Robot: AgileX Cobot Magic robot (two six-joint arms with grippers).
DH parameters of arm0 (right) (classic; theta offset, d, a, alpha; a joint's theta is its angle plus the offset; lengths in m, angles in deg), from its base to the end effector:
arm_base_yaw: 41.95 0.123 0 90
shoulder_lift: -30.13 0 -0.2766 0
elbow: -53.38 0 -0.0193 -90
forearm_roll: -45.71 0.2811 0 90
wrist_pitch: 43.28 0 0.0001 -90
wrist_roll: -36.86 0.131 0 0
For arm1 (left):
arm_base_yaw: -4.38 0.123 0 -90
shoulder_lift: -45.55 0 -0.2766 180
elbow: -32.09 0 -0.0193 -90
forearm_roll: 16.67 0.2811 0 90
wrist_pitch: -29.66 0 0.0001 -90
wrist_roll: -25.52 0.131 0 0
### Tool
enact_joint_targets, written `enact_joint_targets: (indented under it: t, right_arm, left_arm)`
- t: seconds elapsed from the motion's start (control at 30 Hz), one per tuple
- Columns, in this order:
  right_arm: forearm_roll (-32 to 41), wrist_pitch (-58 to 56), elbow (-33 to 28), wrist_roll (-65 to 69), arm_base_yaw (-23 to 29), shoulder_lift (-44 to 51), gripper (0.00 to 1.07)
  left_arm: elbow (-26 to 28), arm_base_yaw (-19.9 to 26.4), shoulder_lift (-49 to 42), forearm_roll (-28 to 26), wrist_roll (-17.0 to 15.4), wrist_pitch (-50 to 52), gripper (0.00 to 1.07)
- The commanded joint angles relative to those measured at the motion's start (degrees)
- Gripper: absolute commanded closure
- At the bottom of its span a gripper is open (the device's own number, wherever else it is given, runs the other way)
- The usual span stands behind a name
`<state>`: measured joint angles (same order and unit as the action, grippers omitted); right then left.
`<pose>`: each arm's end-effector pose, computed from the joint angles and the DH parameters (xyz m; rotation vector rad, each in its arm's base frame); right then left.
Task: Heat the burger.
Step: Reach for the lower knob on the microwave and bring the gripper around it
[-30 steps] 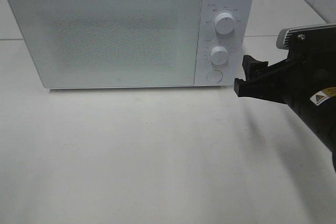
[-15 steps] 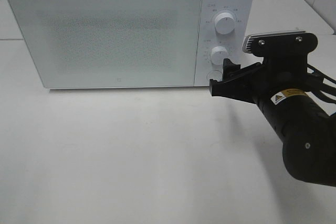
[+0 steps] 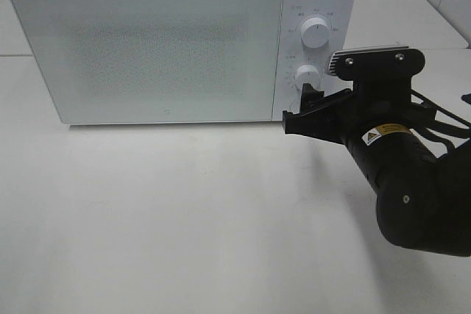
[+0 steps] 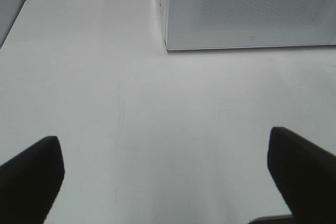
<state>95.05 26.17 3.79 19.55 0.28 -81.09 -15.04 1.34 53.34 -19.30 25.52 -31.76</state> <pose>0.2857 0.1337 0.1045 0.0118 1.7028 -0.0817 0.0618 -0.0086 0.2797 0.0570 2.0300 -0.0882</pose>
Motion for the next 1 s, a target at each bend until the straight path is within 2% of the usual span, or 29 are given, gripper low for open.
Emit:
enact_joint_targets:
  t: [0.03, 0.4, 0.6, 1.0]
  right_arm:
    - [-0.5, 3.7, 0.5, 1.9, 0.2, -0.1, 0.32]
    - [-0.4, 2.6, 1.8, 1.7, 0.1, -0.1, 0.32]
    - [-0.1, 2.3, 4.6, 0.2, -1.0, -0.4, 0.32]
    - [1.9, 1.4, 11.9, 0.3, -1.6, -8.6, 0.32]
  left_arm:
    - [-0.3, 0.1, -0.9, 0.2, 0.0, -0.1, 0.09]
    - [-0.3, 0.1, -0.9, 0.2, 0.0, -0.1, 0.09]
    - [-0.3, 0.1, -0.9, 0.2, 0.0, -0.1, 0.09]
    - [-0.3, 0.1, -0.9, 0.2, 0.0, -0.1, 0.09]
